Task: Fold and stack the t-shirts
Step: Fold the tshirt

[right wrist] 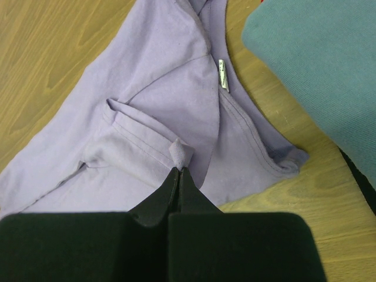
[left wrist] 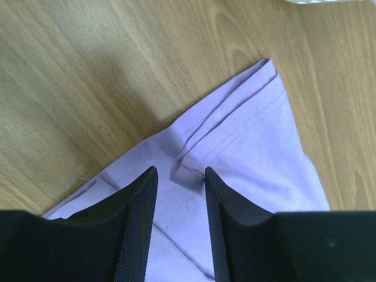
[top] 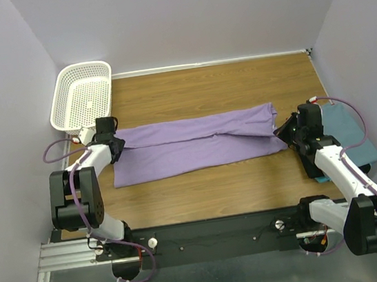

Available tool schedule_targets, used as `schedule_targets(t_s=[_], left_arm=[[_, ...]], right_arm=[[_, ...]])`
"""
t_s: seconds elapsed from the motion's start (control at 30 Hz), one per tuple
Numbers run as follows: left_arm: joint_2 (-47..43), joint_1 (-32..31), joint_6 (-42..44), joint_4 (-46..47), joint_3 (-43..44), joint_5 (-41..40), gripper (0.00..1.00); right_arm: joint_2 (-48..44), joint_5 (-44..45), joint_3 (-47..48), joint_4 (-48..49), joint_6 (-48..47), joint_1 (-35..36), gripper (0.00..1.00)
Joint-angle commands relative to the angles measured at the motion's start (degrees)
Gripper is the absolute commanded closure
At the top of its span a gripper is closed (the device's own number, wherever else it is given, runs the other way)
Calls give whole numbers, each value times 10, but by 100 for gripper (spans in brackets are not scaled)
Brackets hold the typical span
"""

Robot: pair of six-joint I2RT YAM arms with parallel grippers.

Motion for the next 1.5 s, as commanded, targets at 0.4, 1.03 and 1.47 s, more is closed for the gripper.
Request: schedule_targets(t_s=[0.4,1.03,1.47], left_arm=[[4,-17,-14,18,-6,2,54],[23,-16,48,16,65,-72,100],[-3,-14,111,46,63,-74,100]], right_arm=[[-6,-3,5,-5,-8,-1,99],[-8,-5,17,-6,-11,-2,99],[80,6,124,-6,-5,-1,99]])
